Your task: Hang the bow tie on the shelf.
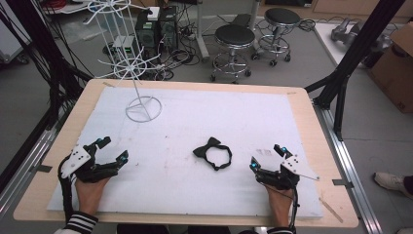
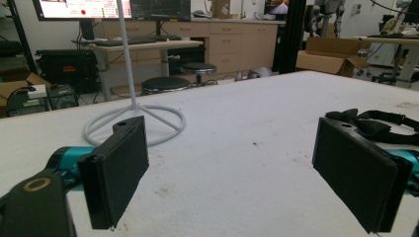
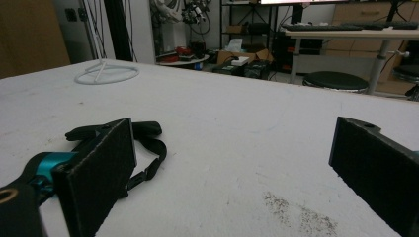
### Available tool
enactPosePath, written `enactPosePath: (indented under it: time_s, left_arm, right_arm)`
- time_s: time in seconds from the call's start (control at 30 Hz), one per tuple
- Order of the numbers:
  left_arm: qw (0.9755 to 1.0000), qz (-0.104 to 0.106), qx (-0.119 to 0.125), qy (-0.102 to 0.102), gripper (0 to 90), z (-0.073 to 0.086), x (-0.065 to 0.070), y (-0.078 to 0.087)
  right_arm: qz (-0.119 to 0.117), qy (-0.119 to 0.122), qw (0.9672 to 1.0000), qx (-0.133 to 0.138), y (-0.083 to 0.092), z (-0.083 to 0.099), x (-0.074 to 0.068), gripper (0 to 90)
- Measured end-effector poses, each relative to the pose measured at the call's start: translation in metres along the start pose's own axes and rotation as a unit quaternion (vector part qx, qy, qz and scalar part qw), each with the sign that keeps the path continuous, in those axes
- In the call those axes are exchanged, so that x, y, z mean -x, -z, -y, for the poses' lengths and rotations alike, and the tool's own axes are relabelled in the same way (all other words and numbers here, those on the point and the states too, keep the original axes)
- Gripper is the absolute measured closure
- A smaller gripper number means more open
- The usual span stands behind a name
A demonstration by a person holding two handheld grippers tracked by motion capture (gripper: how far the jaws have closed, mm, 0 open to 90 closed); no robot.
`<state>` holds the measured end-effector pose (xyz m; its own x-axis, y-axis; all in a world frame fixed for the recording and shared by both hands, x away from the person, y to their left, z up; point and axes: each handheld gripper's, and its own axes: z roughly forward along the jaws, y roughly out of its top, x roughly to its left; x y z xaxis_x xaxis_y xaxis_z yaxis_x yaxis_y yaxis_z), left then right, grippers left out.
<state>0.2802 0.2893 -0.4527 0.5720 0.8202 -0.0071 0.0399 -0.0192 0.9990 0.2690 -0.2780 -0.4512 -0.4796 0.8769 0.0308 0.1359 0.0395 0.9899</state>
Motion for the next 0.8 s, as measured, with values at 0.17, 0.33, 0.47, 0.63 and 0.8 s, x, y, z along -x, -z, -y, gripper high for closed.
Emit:
enactPosePath:
  time_s: [0.17, 0.33, 0.47, 0.63, 0.8]
  left_arm:
    - [1.0000, 0.000, 0.000, 0.000, 14.4, 0.0000, 0.0003, -0.0002]
    - [1.0000, 0.000, 0.001, 0.001, 14.4, 0.0001, 0.0005, -0.0003]
    - [1.0000, -0.001, -0.002, 0.002, 14.4, -0.0001, 0.0001, -0.0005]
    - [1.0000, 0.000, -0.002, 0.003, 14.5, -0.0001, 0.0003, -0.0005]
    - [1.0000, 0.000, -0.001, 0.002, 14.5, -0.0001, -0.0002, -0.0004]
  right_arm:
    - [0.000, -0.001, 1.0000, -0.001, 0.0001, 0.0000, -0.0003, 3.1]
    - [0.000, 0.000, 1.0000, 0.000, 0.0005, 0.0001, -0.0006, 3.1]
    - [-0.001, 0.002, 1.0000, -0.001, 0.0006, 0.0001, -0.0007, 3.1]
    - [0.000, 0.001, 1.0000, 0.000, 0.0005, 0.0001, -0.0008, 3.1]
    - [0.001, 0.005, 1.0000, 0.000, 0.0001, -0.0001, -0.0013, 3.1]
